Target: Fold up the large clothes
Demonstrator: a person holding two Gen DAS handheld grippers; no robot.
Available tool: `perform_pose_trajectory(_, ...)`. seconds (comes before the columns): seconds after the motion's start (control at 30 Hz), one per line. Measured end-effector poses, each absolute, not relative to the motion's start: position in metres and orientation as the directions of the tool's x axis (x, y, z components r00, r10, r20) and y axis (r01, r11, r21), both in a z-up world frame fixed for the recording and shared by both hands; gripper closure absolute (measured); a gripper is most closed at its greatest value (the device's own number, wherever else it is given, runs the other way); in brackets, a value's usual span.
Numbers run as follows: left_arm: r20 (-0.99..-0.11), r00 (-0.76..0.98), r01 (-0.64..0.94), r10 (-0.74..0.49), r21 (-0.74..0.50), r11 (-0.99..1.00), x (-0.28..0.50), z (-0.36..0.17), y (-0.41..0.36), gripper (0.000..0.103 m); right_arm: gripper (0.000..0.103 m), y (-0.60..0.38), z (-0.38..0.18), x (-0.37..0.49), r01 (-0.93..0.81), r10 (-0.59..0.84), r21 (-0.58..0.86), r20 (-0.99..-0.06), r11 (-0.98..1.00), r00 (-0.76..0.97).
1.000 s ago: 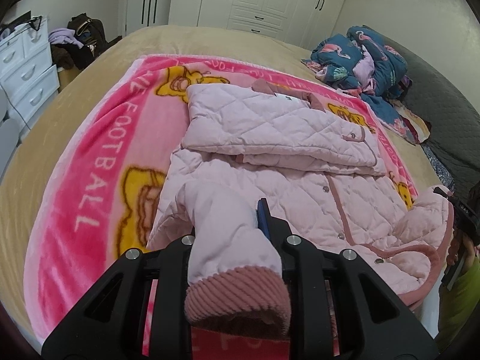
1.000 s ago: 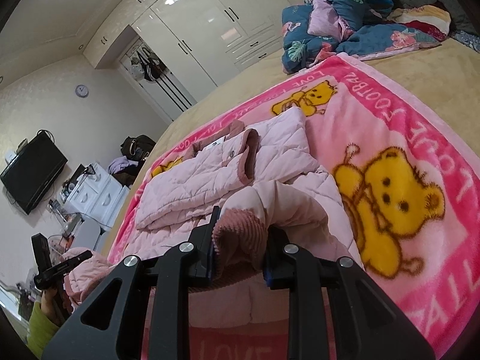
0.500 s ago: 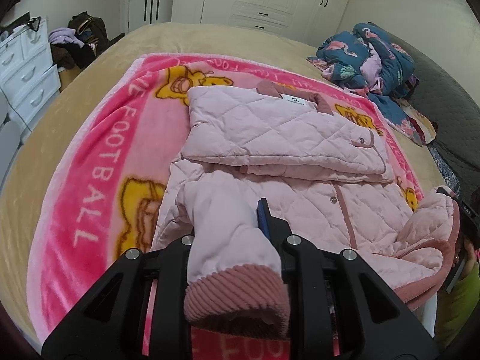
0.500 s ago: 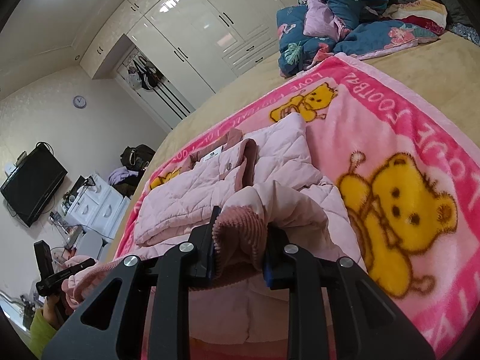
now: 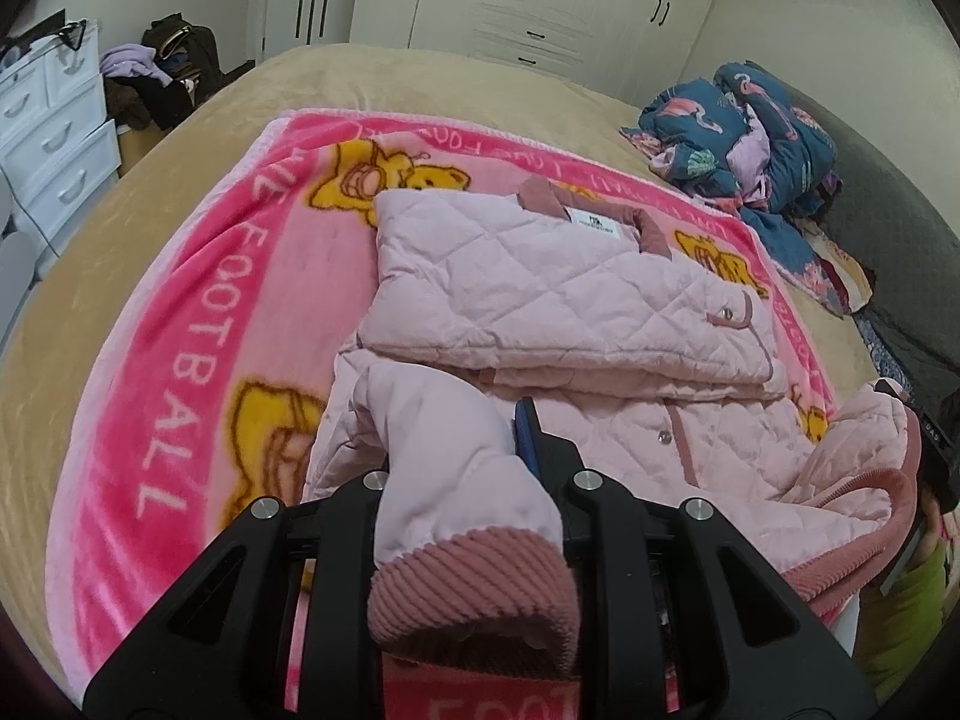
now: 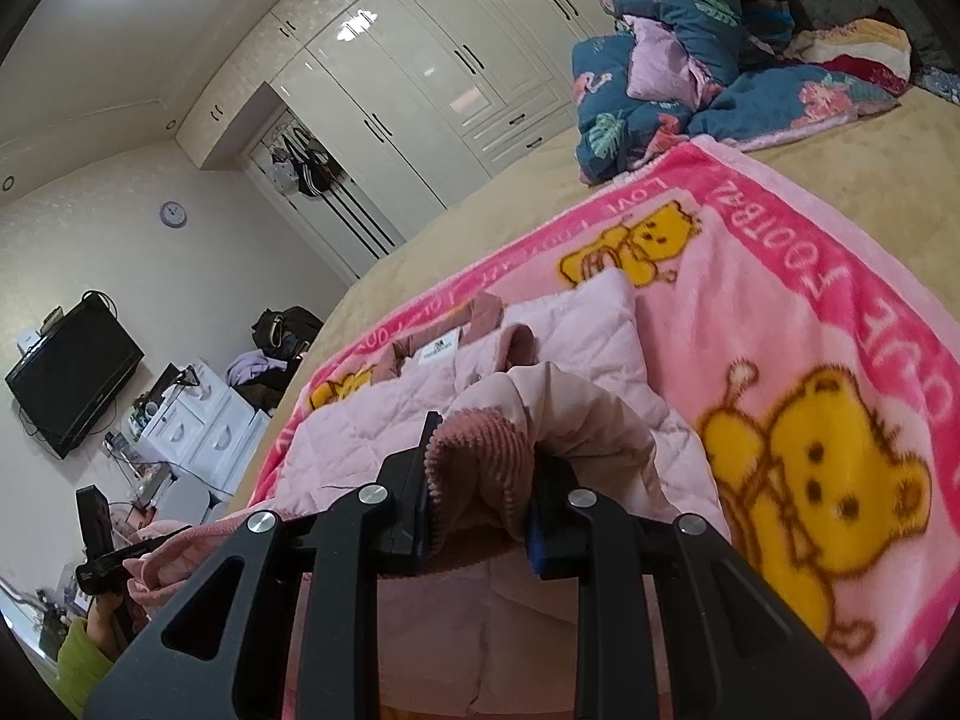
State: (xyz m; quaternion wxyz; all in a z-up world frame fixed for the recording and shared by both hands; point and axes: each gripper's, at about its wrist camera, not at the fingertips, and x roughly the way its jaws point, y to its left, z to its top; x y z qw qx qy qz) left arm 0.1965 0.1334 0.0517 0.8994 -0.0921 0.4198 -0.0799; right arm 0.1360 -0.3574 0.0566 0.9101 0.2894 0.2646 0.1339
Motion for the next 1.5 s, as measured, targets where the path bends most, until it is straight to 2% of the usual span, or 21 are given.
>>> perform_pose_trajectory(0.47,-0.677,0.696,0.076,-0.239,-0.261,0.962,0.224,0.094,0.135,0.088,0.081,-0.360,0.116,0.167,-0.172,0.391,0.565,-0.294,0.807,0.872)
perform_pose_trajectory(0.8,-0.637,0.734,0.098,-0.236,-0.244,0.965,0.251,0.129,0.129,0.088,0.081,-0.374,0.146,0.188,-0.174,0.370,0.564,-0.254,0.807,0.893)
perform_pose_trajectory(1.5,-0.672,0.722,0.072,-0.163,-0.162,0.984,0.297,0.089,0.121,0.085,0.081,-0.376,0.099,0.234,-0.043,0.304,0.597,-0.343,0.801,0.889)
